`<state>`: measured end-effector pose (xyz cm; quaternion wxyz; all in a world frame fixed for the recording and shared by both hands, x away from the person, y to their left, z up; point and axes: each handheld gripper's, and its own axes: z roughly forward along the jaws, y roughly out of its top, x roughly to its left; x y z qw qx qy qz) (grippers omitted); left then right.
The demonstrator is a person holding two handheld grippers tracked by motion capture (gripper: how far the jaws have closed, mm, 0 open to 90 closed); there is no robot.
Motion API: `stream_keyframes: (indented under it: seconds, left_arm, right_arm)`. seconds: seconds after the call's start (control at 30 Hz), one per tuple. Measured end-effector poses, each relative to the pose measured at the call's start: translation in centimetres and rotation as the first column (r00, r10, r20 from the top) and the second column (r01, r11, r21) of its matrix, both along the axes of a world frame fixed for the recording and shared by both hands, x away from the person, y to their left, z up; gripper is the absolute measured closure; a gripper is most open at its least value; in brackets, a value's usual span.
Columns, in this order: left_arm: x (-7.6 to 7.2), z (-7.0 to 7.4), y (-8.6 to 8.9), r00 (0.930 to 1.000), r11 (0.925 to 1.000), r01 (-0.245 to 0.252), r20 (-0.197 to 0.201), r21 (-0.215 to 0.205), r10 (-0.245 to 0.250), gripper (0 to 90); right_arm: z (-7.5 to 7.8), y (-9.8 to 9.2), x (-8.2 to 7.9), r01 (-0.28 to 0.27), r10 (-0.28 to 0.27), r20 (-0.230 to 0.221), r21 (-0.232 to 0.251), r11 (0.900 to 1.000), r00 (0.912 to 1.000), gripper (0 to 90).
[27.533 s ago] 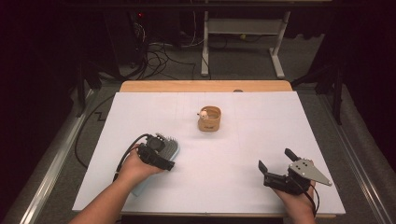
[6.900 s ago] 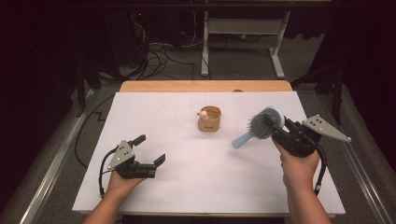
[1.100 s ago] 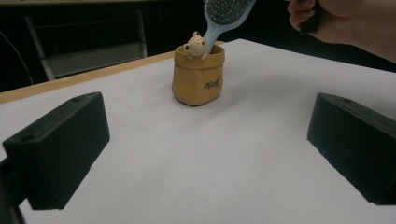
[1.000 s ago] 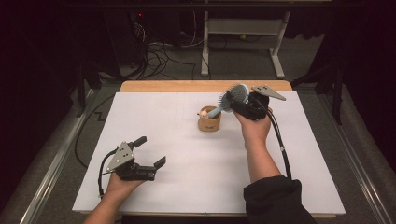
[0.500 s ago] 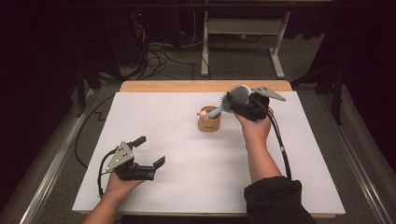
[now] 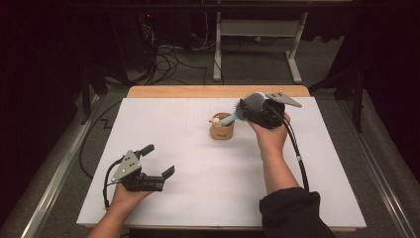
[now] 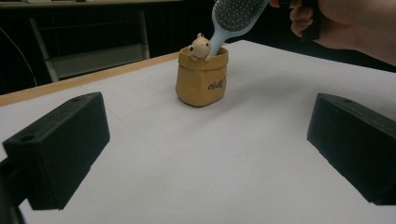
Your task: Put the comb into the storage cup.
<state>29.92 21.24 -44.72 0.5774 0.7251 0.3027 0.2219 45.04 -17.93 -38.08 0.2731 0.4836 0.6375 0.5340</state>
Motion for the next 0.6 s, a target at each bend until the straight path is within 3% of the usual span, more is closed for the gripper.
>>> stream_keyframes:
  seconds: [0.6]
  left_arm:
    - [-0.01,-0.03,-0.09,1.0000,1.0000,0.004,0.000,0.004,-0.004,0.0]
  right_arm:
    - [0.10,-0.39,0.01,0.009,-0.009,-0.007,-0.027,1.000,0.9999,13.5]
